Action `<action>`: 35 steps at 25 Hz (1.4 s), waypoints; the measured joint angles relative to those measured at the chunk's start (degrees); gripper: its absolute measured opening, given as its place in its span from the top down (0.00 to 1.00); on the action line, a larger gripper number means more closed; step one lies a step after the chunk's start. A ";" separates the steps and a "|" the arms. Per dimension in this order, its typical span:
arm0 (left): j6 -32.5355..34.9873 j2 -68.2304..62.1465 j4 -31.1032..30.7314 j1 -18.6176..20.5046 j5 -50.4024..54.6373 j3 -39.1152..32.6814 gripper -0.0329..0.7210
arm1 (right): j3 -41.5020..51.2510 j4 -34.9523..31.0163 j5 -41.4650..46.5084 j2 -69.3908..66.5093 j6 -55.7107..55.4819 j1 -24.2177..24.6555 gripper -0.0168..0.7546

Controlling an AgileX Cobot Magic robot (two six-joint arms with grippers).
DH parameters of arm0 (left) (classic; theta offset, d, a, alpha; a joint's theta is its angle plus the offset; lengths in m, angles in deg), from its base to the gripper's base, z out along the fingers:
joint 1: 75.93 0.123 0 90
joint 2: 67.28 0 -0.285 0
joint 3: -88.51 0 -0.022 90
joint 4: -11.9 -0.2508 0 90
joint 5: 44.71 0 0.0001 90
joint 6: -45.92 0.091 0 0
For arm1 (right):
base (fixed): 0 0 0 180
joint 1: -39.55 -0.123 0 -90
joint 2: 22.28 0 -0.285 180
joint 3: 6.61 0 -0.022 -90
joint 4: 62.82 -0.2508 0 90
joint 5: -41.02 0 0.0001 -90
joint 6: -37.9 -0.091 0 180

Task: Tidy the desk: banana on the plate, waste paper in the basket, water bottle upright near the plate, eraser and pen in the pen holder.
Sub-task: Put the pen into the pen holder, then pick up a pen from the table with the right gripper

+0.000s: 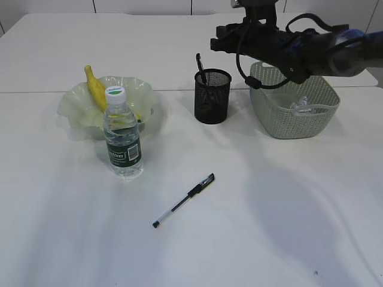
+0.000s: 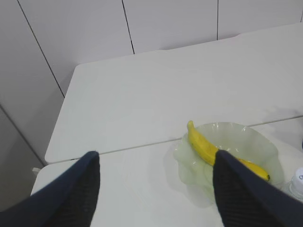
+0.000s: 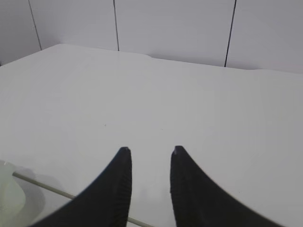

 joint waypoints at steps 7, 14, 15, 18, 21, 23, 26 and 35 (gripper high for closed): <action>0.00 0.00 0.00 0.00 0.00 0.00 0.26 | 0.00 0.00 7.85 3.65 -4.04 0.00 0.70; 0.00 0.00 0.00 0.00 0.00 0.00 0.26 | 0.00 -0.04 14.95 7.33 -7.10 0.00 0.70; 0.00 0.00 0.00 0.00 0.00 0.00 0.26 | 0.00 -0.13 16.02 7.71 -7.18 0.00 0.70; 0.00 0.00 0.00 0.00 0.00 0.00 0.26 | 0.00 0.03 20.75 8.86 -7.28 0.00 0.70; 0.00 0.00 0.00 0.00 0.00 0.00 0.26 | 0.00 1.08 25.54 10.04 -7.31 0.00 0.70; 0.00 0.00 0.00 0.00 0.00 0.00 0.26 | 0.00 1.37 28.26 11.03 -7.31 0.00 0.70; 0.00 0.00 0.00 0.00 0.00 0.00 0.26 | 0.00 1.59 31.40 12.61 -7.31 -0.34 0.70; 0.00 0.00 0.66 0.00 1.04 0.00 0.26 | 0.00 2.38 41.80 18.68 -7.31 -4.60 0.69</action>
